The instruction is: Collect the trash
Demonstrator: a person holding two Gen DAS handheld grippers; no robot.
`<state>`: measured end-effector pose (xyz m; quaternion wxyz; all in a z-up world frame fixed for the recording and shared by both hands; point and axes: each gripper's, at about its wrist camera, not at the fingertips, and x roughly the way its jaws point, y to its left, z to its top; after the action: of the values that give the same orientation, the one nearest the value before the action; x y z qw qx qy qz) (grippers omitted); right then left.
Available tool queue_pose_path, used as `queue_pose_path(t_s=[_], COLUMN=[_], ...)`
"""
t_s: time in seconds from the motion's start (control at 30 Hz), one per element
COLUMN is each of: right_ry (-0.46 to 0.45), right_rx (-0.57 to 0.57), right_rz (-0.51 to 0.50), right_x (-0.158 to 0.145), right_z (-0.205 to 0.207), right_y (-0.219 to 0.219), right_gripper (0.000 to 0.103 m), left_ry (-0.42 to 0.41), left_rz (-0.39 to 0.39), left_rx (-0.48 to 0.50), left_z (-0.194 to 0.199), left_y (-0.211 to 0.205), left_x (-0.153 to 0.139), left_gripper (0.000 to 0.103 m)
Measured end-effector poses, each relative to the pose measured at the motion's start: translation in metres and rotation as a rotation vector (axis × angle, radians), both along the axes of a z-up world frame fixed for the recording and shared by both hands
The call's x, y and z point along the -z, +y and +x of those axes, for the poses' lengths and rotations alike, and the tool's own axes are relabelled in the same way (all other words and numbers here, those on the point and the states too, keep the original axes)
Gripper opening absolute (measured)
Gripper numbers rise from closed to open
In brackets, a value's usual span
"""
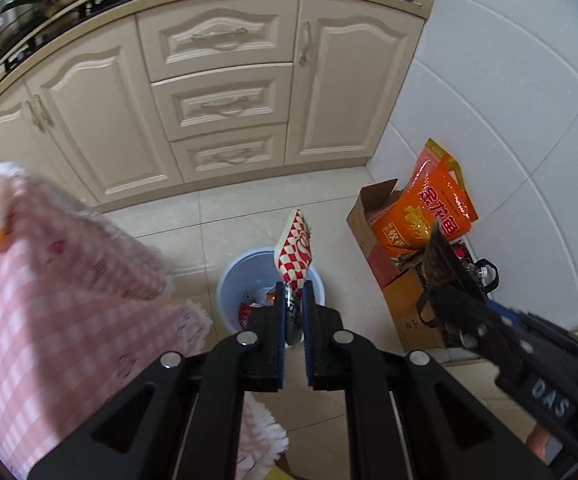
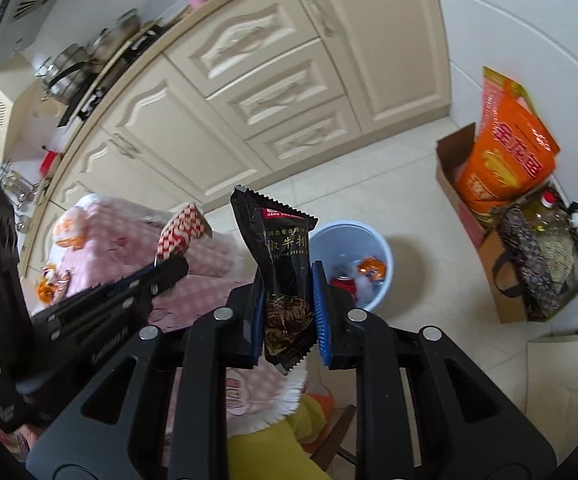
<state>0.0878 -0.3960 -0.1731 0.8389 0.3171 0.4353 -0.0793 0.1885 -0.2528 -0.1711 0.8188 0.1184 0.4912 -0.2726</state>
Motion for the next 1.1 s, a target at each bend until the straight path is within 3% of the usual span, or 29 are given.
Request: queue_pose_path(t_s=[0.07,0.13,0.2,0.4,0.67,0.73,0.77,0.93,1.1], right_ry=[0.013,0.022,0.028,0.05,0.074,0.069,0.057,0.048,0.006], right_rx=[0.009,0.013,0.012,-0.026,-0.132,-0.13,-0.117,-0.108,-0.064], right_rz=[-0.003,-0.004,-0.006,-0.011,-0.05,-0.069,-0.077,-0.093,-0.145], right_x=[0.005,0.009,0.012,0.023,0.029,0.025,0.023,0.017,0.004], right_z=[0.0,0.003,0.005,0.027,0.074,0.079,0.079,0.081,0.068], right_y=[-0.007,-0.013,-0.015,-0.012,0.013,0.017,0.018,0.021,0.025], right_gripper=[0.021,0.021,0.021,0.021,0.025,0.042,0.065,0.066,0.077], left_ry=[-0.005,-0.025,-0.031,-0.016,-0.009,-0.011,-0.011,-0.014,-0.025], left_rz=[-0.009,0.014,0.019,0.055,0.056,0.057,0.054,0.039,0.032], left_rx=[-0.001,-0.011,-0.035,-0.143,-0.208,-0.218,-0.227,-0.248,-0.239], left_z=[0.007,0.015,0.023,0.045,0.052,0.052,0.054,0.054,0.048], left_y=[-0.011,-0.017,-0.015,0.006,0.034,0.04,0.043,0.051,0.054], left_x=[0.006,0.009,0.011,0.015,0.007,0.006,0.005,0.0,-0.005], left_gripper=[0.017,0.043,0.049,0.049,0.051,0.051,0.051,0.053,0.054])
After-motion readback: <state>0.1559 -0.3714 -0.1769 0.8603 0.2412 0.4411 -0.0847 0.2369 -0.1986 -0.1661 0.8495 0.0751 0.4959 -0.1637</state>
